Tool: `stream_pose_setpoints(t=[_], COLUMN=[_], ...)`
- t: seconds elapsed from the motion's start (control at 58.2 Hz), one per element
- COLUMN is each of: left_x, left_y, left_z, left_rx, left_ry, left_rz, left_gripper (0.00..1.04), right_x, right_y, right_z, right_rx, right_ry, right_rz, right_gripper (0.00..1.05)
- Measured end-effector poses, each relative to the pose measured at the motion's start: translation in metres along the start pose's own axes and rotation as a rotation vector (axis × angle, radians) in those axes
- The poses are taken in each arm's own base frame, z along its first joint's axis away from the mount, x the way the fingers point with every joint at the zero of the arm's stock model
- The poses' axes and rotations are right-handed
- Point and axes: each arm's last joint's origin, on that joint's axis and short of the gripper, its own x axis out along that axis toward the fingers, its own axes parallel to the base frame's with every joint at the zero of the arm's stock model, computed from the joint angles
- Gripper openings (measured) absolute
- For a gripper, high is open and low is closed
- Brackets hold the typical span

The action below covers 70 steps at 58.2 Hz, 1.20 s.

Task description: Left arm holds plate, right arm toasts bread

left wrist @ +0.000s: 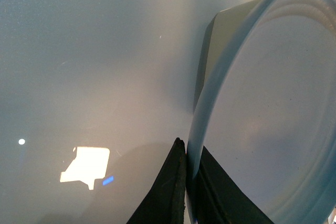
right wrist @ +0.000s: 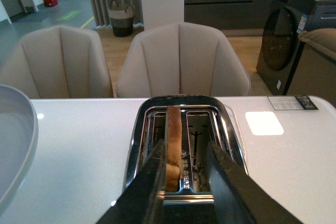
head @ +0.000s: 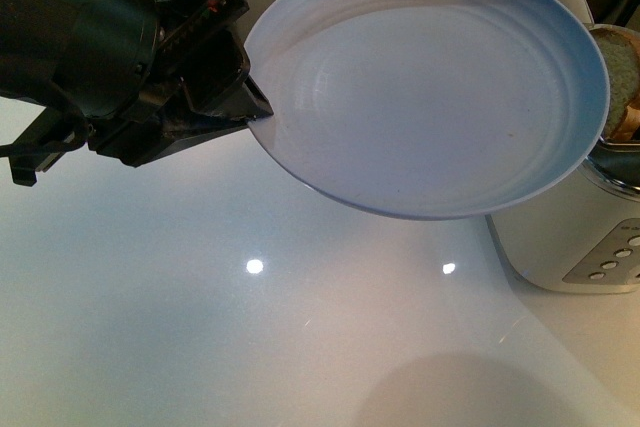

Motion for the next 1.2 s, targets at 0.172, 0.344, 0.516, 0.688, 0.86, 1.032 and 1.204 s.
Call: stream_pose_setpoints(t=[0.172,0.344,0.516,0.688,0.86,1.032,1.204], left_x=[0.000,0.000,0.000,0.000,0.000,0.000,0.000], left_y=[0.000,0.000,0.000,0.000,0.000,0.000,0.000], left_z=[0.000,0.000,0.000,0.000,0.000,0.000,0.000], left_rx=[0.000,0.000,0.000,0.000,0.000,0.000,0.000], left_ry=[0.001,0.001,0.000,0.001,0.001,0.001,0.001], left_rz=[-0.001,-0.001,-0.001,-0.001,-0.001,-0.001,-0.001], left_gripper=[0.03,0.03,0.03,0.03,0.03,0.03,0.03], right_x=[-0.015,-0.029,-0.041,-0.051,-0.057,-0.063,-0.067], right_y=[0.000,0.000,-0.001,0.000,0.000,-0.001,-0.001], right_z=[-0.006,-0.014,-0.009,-0.005,-0.004,-0.003,-0.003], right_rx=[-0.011,-0.011,-0.011,-0.011,-0.011,-0.011,-0.011], right_ry=[-0.021,0.003,-0.014,-0.026,-0.032,-0.035,-0.036], right_rz=[0.004,0.003,0.002,0.002,0.002,0.002,0.002], right_gripper=[0.02,0.02,0.02,0.02,0.02,0.02,0.02])
